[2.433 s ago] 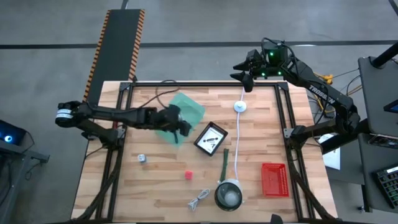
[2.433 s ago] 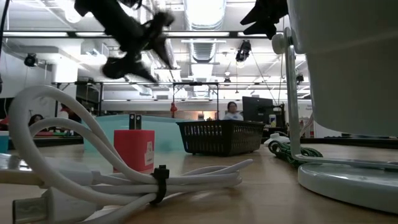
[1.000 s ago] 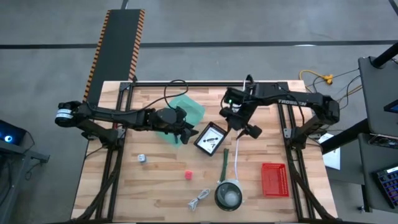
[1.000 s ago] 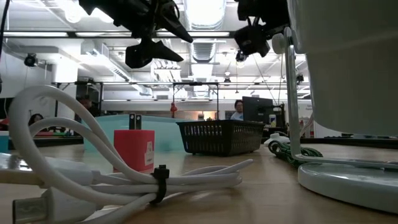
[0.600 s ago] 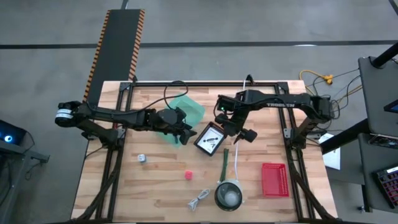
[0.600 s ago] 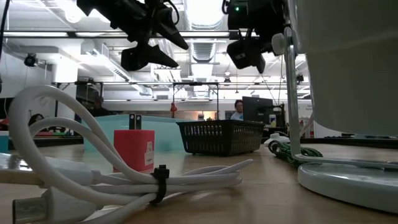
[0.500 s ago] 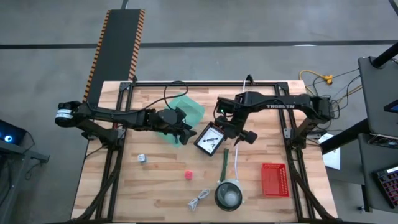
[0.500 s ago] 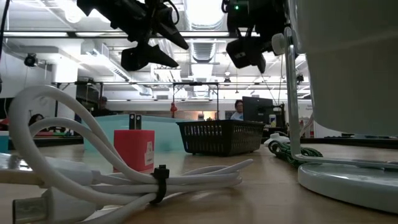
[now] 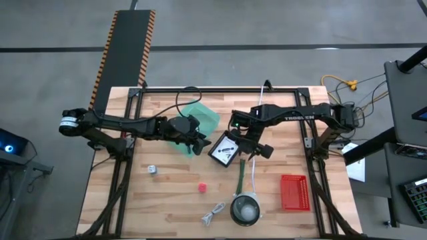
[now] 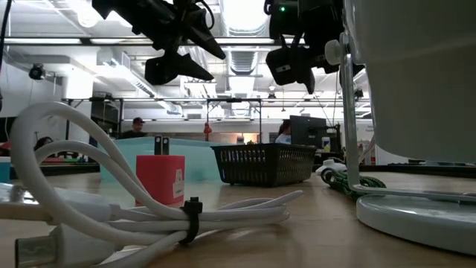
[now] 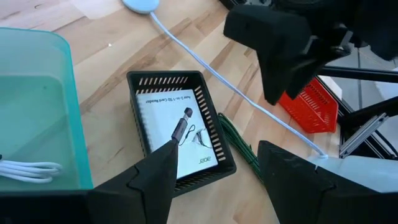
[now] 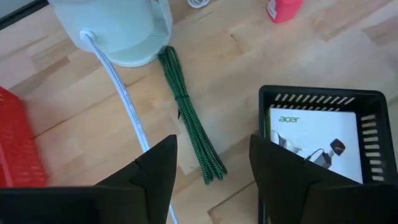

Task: Pick and place items into bin
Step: Put the green charger cable into the green bin

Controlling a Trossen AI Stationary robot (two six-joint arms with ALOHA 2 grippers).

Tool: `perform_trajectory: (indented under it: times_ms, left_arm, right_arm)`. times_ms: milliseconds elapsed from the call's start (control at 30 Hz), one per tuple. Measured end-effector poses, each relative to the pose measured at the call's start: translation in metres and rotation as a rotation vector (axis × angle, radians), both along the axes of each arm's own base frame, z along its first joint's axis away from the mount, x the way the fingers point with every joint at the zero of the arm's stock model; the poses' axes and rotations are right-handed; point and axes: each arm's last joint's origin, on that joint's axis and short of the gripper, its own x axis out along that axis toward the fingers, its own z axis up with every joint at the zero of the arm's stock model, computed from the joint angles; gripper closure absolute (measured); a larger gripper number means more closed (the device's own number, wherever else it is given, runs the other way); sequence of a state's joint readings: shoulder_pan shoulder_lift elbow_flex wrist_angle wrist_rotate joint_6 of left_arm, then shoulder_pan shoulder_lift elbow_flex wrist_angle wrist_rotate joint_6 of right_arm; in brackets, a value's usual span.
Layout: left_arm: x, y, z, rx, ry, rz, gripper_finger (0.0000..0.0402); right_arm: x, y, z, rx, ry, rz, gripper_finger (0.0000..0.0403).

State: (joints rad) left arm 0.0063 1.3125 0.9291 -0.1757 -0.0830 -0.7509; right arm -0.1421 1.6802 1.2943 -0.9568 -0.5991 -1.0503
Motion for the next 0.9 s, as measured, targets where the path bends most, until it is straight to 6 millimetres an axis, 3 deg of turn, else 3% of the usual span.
perform_trajectory:
  times_ms: [267, 433, 900]
  left_arm:
    - [0.000, 0.000, 0.000, 0.000, 0.000, 0.000, 0.0197]
    - [0.000, 0.000, 0.000, 0.000, 0.000, 0.000, 0.0197]
    - [0.000, 0.000, 0.000, 0.000, -0.001, 0.000, 0.0197]
  right_arm:
    - [-0.002, 0.003, -0.014, -0.005, -0.010, 0.029, 0.0185]
    - [-0.007, 0.012, -0.029, -0.023, -0.035, 0.125, 0.0184]
    - [-0.009, 0.018, -0.067, -0.100, -0.142, 0.133, 0.0184]
